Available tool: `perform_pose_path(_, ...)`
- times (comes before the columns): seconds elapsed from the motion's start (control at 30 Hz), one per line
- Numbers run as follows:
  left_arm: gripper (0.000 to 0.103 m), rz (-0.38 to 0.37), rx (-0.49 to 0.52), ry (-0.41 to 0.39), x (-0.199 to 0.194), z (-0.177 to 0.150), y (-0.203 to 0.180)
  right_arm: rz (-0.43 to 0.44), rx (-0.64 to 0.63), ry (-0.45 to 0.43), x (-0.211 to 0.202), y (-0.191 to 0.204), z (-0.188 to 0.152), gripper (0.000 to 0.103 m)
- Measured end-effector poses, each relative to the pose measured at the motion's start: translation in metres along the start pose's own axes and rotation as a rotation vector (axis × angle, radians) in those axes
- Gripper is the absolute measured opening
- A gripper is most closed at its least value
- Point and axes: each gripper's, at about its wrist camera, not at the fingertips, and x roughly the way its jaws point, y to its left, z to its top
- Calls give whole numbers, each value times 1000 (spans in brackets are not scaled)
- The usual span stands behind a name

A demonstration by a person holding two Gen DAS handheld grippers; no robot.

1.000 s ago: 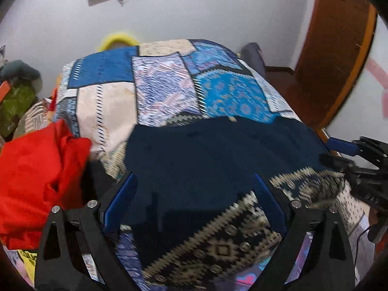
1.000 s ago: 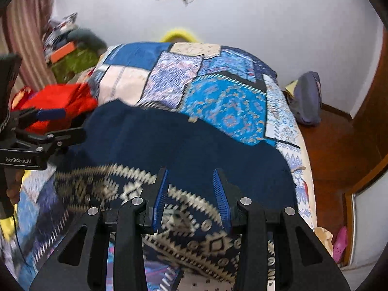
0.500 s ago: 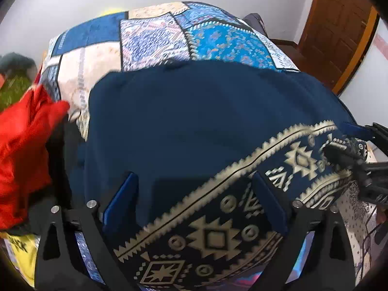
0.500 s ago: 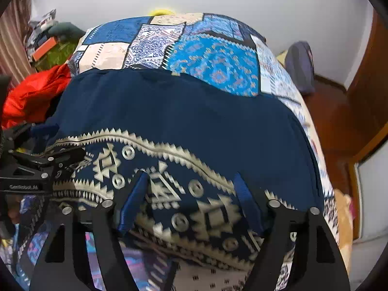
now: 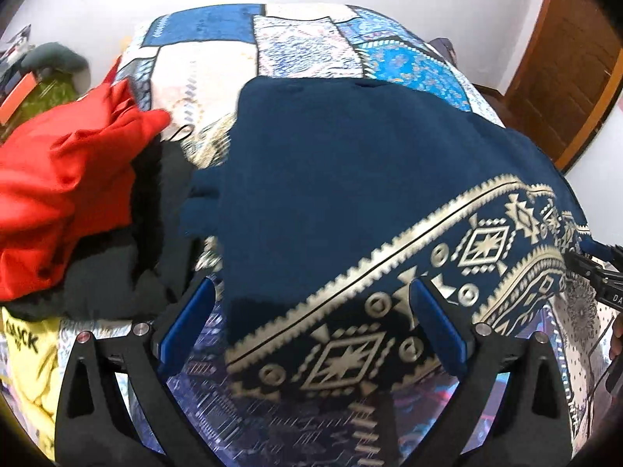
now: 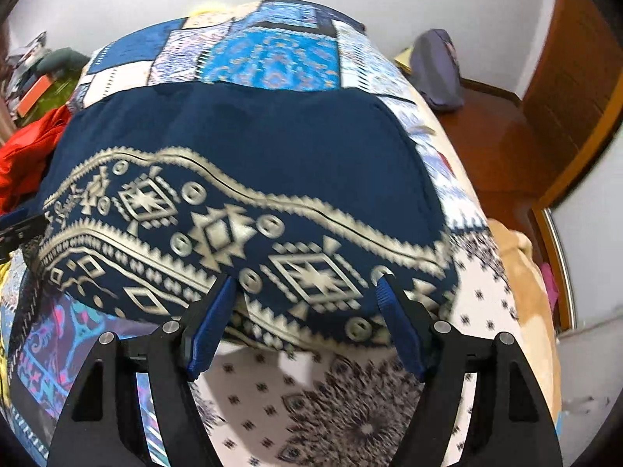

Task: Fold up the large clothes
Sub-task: 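Fold the jacket over onto itself with both grippers and release, then grasp the folded navy jacket bundle with both grippers and lift it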

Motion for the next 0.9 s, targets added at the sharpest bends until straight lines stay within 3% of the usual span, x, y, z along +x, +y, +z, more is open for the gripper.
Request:
perform_pose_path(0.13,101,63,-70,42,0,-15,23,-28,1,8,-10,-5,-5,71)
perform_pose_path(0.27,101,19,-272,73,-7,-34,61,-31,-4,-16,-25,-6,-9,71)
perform_pose_path(0.43,101,-130,-449,91,-19,-54,82,-1,16,-30,-37,-6,-12,71)
perform_pose_path(0.7,100,-451,-615,127,-22,-72,65,17,-9,-59,-50,4,-14,71)
perform_pose_path(0.9,99,-529,-698,82,-6,-70,68,36,-4,-70,-48,9,-11,71)
